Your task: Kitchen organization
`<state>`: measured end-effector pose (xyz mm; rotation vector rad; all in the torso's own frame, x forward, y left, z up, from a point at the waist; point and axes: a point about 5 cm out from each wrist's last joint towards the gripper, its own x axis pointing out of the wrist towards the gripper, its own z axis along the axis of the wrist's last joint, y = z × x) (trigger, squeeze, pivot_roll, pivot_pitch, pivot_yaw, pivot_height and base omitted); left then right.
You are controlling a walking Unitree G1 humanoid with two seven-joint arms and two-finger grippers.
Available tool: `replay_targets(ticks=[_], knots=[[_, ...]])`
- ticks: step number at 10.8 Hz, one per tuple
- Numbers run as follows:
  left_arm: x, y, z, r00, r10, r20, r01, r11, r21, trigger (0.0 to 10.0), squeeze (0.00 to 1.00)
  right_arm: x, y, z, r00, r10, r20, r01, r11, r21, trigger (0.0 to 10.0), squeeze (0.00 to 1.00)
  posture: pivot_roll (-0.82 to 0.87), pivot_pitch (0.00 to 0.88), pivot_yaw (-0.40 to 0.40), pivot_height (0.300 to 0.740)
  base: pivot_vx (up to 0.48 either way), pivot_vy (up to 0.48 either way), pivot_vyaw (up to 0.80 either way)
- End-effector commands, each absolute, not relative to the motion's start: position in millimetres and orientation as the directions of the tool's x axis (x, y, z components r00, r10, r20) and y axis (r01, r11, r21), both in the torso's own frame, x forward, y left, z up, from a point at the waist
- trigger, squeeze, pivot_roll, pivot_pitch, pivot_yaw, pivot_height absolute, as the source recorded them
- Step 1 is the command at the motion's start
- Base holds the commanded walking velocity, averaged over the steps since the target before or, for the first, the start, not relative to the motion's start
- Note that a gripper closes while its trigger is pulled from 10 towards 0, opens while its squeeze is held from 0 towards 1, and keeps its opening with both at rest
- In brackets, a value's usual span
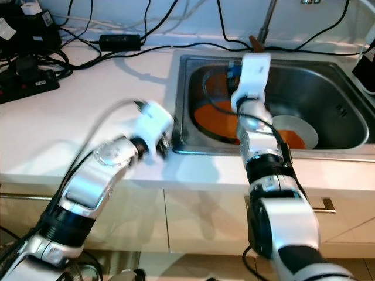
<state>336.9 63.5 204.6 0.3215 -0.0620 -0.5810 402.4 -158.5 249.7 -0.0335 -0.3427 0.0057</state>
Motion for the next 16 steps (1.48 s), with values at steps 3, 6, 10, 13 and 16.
replay_targets(ticks=[3,6,10,13,16], knots=[[346,79,233,0.897,-0.387,0.214,0.306,0.893,0.331,10.0,0.0,386,-153,253,0.896,0.042,0.442,-0.052,0.999,0.009,10.0,0.0,0.19,0.074,-0.029,0.74,0.0,0.0,0.0],[347,98,230,0.913,-0.229,0.338,0.144,0.955,0.258,10.0,0.0,363,-140,216,0.9,0.081,0.429,-0.096,0.995,0.012,10.0,0.0,0.19,0.056,-0.017,0.74,0.0,0.0,0.0],[348,113,210,0.935,-0.125,0.333,0.045,0.97,0.239,10.0,0.0,353,-129,199,0.915,0.086,0.394,-0.108,0.993,0.036,10.0,0.0,0.19,0.037,-0.008,0.74,0.0,0.0,0.0],[352,114,210,0.932,-0.105,0.346,0.017,0.969,0.248,10.0,0.0,354,-132,205,0.913,0.075,0.402,-0.096,0.995,0.033,10.0,0.0,0.18,0.034,-0.009,0.74,0.0,-0.287,0.0],[353,114,212,0.929,-0.102,0.355,0.011,0.968,0.249,10.0,0.0,355,-134,204,0.916,0.069,0.394,-0.09,0.995,0.035,10.0,0.0,0.18,0.035,-0.01,0.74,0.0,-0.48,0.0]])
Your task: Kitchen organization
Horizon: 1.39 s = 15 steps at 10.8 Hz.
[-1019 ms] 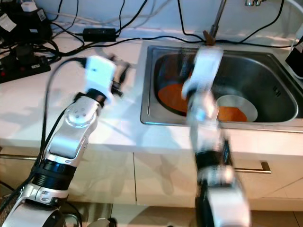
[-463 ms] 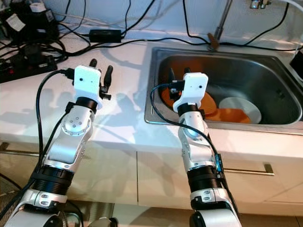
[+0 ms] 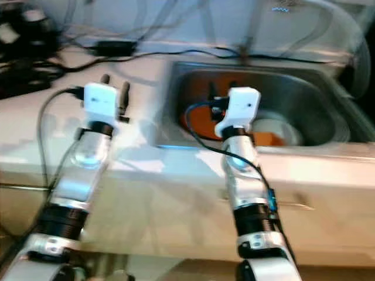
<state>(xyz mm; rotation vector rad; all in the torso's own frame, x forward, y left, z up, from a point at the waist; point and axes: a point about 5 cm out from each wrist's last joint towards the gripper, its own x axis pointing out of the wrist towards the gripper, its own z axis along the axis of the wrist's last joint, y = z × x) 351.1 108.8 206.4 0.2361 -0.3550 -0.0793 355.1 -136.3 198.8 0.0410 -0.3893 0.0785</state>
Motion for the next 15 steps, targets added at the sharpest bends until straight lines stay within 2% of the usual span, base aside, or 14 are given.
replay_targets(ticks=[1,15], knots=[[353,113,212,0.928,-0.104,0.357,0.012,0.968,0.251,10.0,0.0,355,-135,204,0.917,0.069,0.394,-0.09,0.995,0.035,10.0,0.0,0.18,0.035,-0.009,0.74,0.0,-0.48,0.0],[354,108,216,0.92,-0.12,0.373,0.019,0.965,0.263,10.0,0.0,358,-156,200,0.929,0.025,0.37,-0.041,0.999,0.033,10.0,0.0,0.17,0.035,-0.006,0.74,0.0,-0.48,0.0]])
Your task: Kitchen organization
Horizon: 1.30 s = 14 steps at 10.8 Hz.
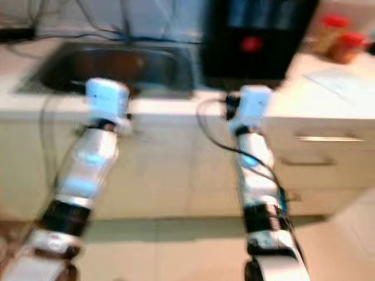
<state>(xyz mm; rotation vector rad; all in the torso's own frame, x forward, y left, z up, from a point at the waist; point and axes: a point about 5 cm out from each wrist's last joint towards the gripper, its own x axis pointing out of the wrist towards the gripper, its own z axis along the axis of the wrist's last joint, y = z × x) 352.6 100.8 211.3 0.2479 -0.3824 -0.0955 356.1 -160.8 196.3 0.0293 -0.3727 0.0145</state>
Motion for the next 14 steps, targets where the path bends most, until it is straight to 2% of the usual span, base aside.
replay_targets(ticks=[1,5,6,14], knots=[[354,108,216,0.92,-0.12,0.372,0.019,0.965,0.263,10.0,0.0,357,-156,200,0.929,0.026,0.369,-0.041,0.999,0.033,10.0,0.0,0.17,0.037,-0.006,0.74,0.0,-0.48,0.0],[354,108,214,0.922,-0.119,0.367,0.02,0.965,0.262,10.0,0.0,360,-162,195,0.942,0.011,0.336,-0.026,0.999,0.039,10.0,0.0,0.16,0.034,-0.01,0.74,0.0,-0.48,0.0],[354,109,214,0.923,-0.115,0.367,0.017,0.966,0.259,10.0,0.0,361,-162,193,0.948,0.005,0.319,-0.028,0.997,0.067,10.0,0.0,0.16,0.035,-0.013,0.74,0.0,-0.48,-0.8],[353,108,211,0.928,-0.118,0.353,0.048,0.978,0.201,10.0,0.0,363,-163,189,0.958,0.002,0.287,-0.018,0.998,0.053,10.0,0.0,0.14,0.035,-0.017,0.74,0.0,0.0,-0.8]])
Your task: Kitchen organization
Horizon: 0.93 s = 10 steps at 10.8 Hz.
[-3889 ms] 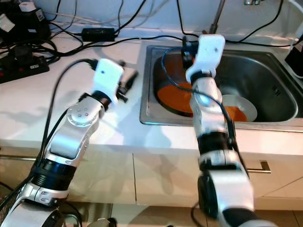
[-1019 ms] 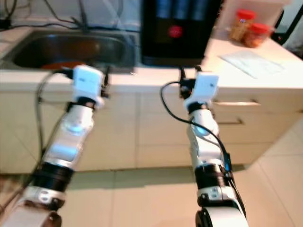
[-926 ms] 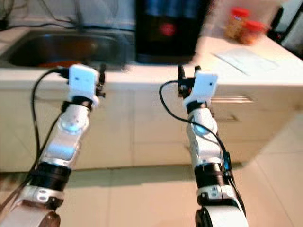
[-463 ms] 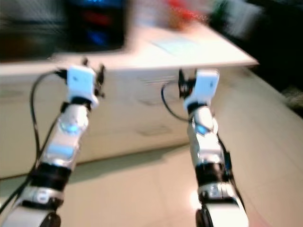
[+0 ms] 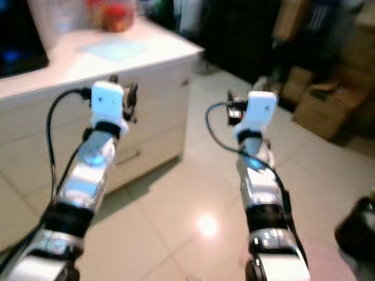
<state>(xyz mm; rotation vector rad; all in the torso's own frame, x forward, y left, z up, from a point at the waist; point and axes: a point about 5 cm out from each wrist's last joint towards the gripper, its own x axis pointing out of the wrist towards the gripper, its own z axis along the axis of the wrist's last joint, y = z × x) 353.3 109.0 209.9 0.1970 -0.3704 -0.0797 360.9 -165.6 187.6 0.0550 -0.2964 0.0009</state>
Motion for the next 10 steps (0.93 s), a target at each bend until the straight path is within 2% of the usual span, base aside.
replay_targets(ticks=[1,10], knots=[[353.3,108.2,210.6,0.928,-0.121,0.352,0.05,0.978,0.204,10.0,0.0,362.3,-162.8,188.6,0.958,0.003,0.286,-0.019,0.998,0.054,10.0,0.0,0.14,0.037,-0.016,0.74,0.0,0.0,-0.8],[354.1,108.5,204.7,0.938,-0.145,0.316,0.086,0.977,0.195,10.0,0.0,362.6,-161.7,186.8,0.96,-0.001,0.279,-0.014,0.999,0.05,10.0,0.0,0.13,0.039,-0.016,0.74,0.0,0.0,-0.8]])
